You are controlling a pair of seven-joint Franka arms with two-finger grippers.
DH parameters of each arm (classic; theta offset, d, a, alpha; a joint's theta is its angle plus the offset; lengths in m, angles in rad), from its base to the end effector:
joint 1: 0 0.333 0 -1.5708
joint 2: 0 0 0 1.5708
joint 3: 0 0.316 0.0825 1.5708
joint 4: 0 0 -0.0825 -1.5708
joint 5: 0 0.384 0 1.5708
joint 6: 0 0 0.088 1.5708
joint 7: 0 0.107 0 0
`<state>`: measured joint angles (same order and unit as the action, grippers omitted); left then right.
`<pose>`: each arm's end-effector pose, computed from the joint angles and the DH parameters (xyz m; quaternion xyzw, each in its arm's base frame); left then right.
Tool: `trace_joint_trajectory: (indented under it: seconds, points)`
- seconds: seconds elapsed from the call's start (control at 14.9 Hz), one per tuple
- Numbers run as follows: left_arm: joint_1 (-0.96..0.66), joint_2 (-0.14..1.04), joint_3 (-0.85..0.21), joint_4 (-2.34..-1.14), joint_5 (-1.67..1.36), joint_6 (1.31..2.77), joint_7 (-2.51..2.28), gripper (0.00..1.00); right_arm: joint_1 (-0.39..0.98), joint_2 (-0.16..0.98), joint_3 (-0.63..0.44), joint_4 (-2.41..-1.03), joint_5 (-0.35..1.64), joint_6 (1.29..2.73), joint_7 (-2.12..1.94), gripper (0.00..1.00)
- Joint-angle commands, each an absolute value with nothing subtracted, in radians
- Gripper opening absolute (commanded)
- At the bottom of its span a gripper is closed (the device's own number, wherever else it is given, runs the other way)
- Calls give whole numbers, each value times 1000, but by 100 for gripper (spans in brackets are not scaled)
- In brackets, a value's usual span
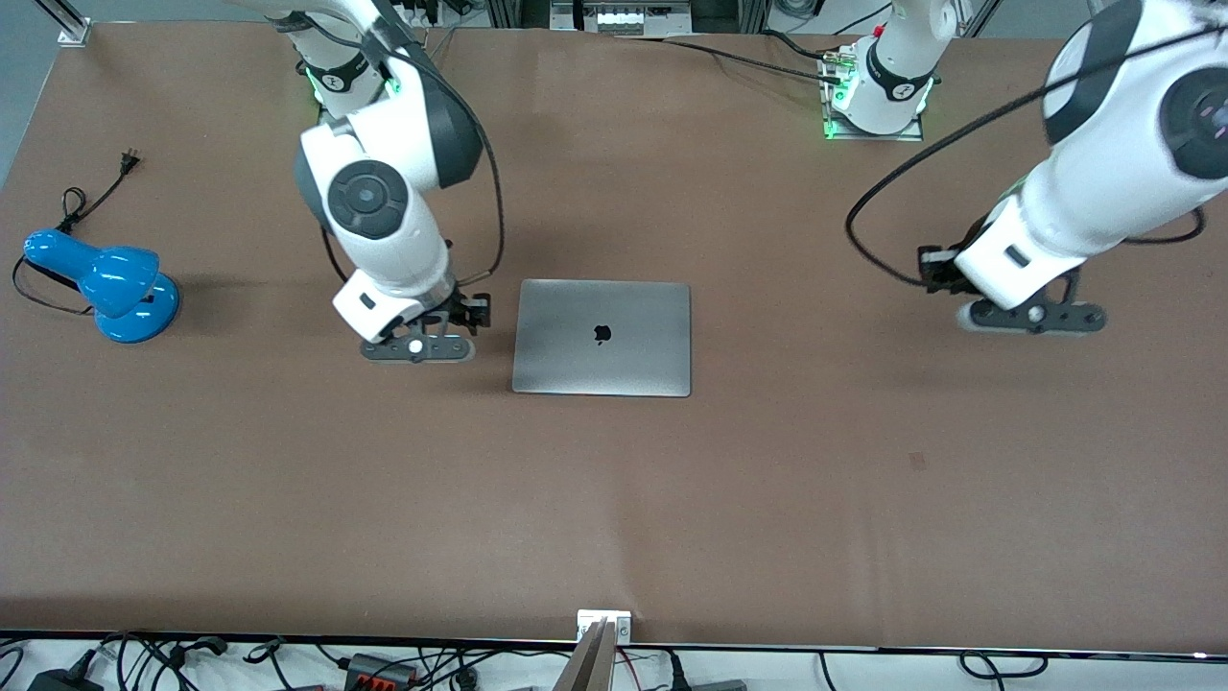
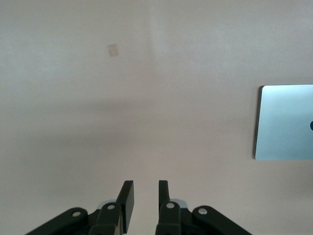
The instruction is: Close laptop with both arms from behind
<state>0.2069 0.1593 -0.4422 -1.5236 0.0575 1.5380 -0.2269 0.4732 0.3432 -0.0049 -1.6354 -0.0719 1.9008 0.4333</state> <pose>0.5800 -0.1137 0.5605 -0.9979 0.0049 0.0642 0.0097 0.5811 0.2884 0.4129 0.9982 0.0305 -0.0200 0.0479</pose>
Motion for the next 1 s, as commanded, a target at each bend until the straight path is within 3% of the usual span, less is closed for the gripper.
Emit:
trace_joint_trajectory:
  seconds: [0.0, 0.07, 0.27, 0.54, 0.8, 0.94]
  points:
    - [242, 175, -440, -1407, 28, 1418, -229, 78, 396, 263, 2, -1615, -26, 1737, 289, 100]
    - [253, 175, -440, -1401, 25, 1404, -236, 100, 373, 235, 2, -1608, -5, 1685, 257, 100]
    - [255, 169, -449, -1405, 23, 1348, -233, 100, 276, 154, -2, -1563, 14, 1518, 163, 100]
    - [253, 167, -454, -1410, 28, 1336, -224, 100, 160, 146, -20, -1421, 6, 1297, 112, 100]
    - [253, 157, -454, -1416, 25, 1342, -222, 100, 29, 138, -35, -1410, 28, 1356, -78, 100]
    - [244, 109, -448, -1474, 23, 1350, -222, 100, -3, 100, -29, -1443, 23, 1358, -123, 100]
